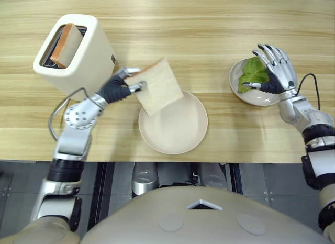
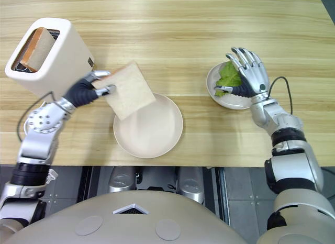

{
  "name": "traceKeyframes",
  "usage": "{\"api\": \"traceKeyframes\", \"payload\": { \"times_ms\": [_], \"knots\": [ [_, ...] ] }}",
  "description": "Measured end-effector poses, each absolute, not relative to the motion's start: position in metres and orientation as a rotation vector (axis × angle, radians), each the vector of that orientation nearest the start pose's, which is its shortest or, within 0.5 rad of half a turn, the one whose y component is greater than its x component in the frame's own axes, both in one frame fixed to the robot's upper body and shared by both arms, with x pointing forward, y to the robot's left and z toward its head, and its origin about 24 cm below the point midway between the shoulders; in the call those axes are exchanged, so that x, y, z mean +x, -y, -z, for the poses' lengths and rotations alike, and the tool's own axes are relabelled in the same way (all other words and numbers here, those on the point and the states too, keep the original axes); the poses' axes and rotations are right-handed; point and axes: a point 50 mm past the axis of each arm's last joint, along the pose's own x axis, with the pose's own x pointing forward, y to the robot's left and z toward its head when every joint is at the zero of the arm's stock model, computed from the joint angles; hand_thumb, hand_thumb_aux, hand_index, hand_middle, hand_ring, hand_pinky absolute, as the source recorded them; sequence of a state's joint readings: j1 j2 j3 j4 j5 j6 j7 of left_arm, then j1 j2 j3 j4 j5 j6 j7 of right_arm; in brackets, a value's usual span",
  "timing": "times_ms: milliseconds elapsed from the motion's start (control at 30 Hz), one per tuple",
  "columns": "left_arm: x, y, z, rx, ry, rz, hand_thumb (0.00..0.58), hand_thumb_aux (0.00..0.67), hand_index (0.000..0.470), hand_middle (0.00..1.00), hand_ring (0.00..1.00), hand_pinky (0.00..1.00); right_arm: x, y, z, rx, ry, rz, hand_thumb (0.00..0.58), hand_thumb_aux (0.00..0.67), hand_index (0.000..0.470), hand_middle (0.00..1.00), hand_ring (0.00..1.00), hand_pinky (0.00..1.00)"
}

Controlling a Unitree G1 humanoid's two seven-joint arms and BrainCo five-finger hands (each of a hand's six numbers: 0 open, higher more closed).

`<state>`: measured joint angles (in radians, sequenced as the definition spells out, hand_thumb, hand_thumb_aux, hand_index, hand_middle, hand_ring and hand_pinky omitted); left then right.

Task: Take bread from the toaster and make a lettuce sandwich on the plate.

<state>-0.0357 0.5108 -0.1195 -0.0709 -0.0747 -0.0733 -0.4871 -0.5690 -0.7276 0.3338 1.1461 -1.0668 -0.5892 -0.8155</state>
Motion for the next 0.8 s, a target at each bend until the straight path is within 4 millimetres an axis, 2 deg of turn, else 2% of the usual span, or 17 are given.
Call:
{"api": "traceKeyframes", "payload": {
  "times_ms": [100,300,500,800],
  "knots": [
    [0.249,-0.163,-0.057,0.457,-0.004,0.727,0.58,0.67,0.46,1.0,1.0,1.0,0.303,0.313,-0.051,-1.742,0.276,-0.037,0.0,0.0,0.0,0.0,0.0,0.0],
    [0.258,-0.142,-0.029,0.587,-0.064,0.8,0.58,0.67,0.46,1.0,1.0,1.0,0.304,0.328,-0.049,-1.857,0.108,-0.058,0.0,0.0,0.0,0.0,0.0,0.0],
    [0.256,-0.139,-0.013,0.685,-0.095,0.826,0.58,0.67,0.46,1.0,1.0,1.0,0.308,0.327,-0.047,-1.922,0.043,-0.125,0.0,0.0,0.0,0.0,0.0,0.0],
    [0.259,-0.138,-0.007,0.823,-0.104,0.853,0.58,0.67,0.46,1.0,1.0,1.0,0.321,0.31,-0.044,-1.969,0.033,-0.182,0.0,0.0,0.0,0.0,0.0,0.0]
  ]
}}
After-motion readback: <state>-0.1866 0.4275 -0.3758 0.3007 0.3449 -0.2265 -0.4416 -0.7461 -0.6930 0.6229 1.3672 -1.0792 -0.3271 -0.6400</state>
